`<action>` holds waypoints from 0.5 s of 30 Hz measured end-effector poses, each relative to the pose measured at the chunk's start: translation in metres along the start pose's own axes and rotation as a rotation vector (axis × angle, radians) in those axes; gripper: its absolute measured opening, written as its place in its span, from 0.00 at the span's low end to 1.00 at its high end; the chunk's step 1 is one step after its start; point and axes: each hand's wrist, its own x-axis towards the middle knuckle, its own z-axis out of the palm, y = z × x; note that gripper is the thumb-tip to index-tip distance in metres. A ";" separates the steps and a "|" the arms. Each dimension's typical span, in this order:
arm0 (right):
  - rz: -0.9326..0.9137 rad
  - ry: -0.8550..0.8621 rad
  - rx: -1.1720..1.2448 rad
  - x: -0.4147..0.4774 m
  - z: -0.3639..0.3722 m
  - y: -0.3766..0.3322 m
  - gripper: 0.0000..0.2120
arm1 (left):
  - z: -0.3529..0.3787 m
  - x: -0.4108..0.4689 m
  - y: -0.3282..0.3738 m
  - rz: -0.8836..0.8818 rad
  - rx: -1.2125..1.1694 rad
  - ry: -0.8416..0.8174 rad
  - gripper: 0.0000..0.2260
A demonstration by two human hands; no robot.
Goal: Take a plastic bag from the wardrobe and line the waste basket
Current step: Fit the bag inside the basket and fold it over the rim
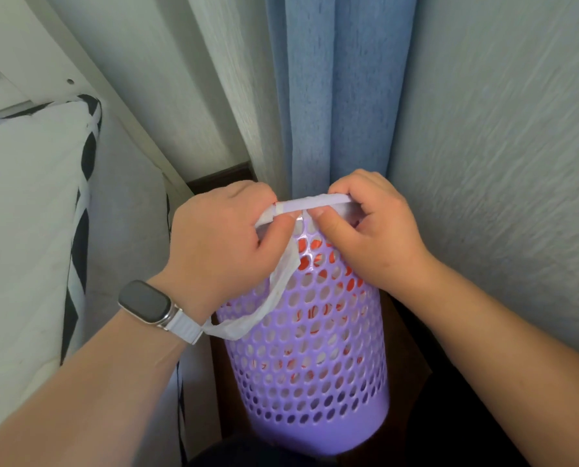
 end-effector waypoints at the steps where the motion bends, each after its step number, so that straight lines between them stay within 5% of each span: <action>1: 0.000 0.020 -0.017 0.000 0.000 -0.001 0.11 | 0.001 0.000 0.001 0.003 0.011 0.015 0.12; 8: 0.020 0.068 -0.096 -0.005 0.001 -0.002 0.10 | -0.006 0.004 -0.011 0.074 -0.329 -0.086 0.10; 15: 0.022 0.033 -0.062 -0.001 -0.002 -0.007 0.13 | -0.004 0.003 -0.014 0.026 -0.241 -0.025 0.06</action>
